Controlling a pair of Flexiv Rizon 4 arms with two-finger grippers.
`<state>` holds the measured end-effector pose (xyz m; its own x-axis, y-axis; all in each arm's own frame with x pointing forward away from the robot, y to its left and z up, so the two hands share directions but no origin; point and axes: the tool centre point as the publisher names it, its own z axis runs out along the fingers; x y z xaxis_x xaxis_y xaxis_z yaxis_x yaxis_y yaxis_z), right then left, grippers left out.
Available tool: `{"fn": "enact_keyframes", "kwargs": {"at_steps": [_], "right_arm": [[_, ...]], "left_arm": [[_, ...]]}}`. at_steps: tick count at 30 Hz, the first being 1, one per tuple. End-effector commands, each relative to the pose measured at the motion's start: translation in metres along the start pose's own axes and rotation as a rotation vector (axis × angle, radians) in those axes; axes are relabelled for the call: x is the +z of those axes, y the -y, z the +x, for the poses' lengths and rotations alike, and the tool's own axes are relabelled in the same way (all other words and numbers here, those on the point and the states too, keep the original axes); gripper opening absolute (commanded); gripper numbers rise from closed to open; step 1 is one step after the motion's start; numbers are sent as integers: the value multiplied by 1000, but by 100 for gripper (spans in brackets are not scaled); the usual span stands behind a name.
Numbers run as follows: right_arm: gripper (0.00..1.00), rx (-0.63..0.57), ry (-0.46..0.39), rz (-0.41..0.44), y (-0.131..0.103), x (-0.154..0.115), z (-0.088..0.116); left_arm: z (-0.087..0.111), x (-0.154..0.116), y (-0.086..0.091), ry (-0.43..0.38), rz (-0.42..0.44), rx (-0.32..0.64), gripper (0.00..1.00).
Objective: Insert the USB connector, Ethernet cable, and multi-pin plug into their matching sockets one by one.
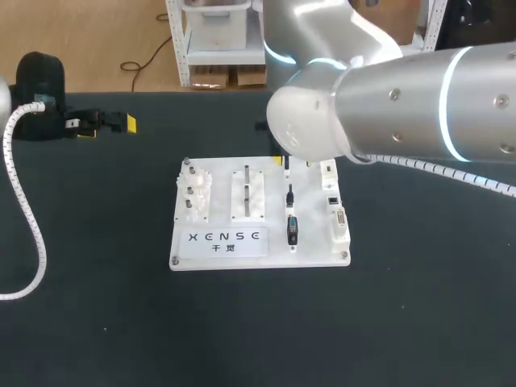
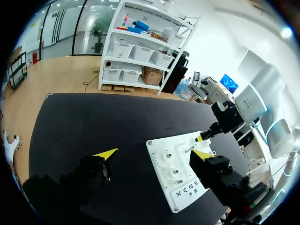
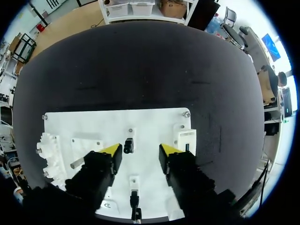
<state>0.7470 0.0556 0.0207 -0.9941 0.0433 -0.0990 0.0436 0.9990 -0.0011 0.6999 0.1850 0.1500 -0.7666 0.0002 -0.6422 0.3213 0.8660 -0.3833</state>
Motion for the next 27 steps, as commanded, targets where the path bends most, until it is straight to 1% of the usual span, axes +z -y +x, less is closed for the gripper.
{"fn": "enact_keyframes", "kwargs": {"at_steps": [1, 9, 11, 14, 27], "right_arm": [[44, 1, -7, 3, -3, 0, -1], [42, -3, -16, -1, -9, 2, -1], [40, -4, -18, -3, -9, 2, -2], [32, -3, -21, -12, -10, 2, -3], [24, 4, -34, -23, -13, 4, -6]], "left_arm": [[0, 0, 0, 0, 0, 0, 100], [0, 0, 0, 0, 0, 0, 100], [0, 0, 0, 0, 0, 0, 100], [0, 0, 0, 0, 0, 0, 100], [0, 0, 0, 0, 0, 0, 100]]}}
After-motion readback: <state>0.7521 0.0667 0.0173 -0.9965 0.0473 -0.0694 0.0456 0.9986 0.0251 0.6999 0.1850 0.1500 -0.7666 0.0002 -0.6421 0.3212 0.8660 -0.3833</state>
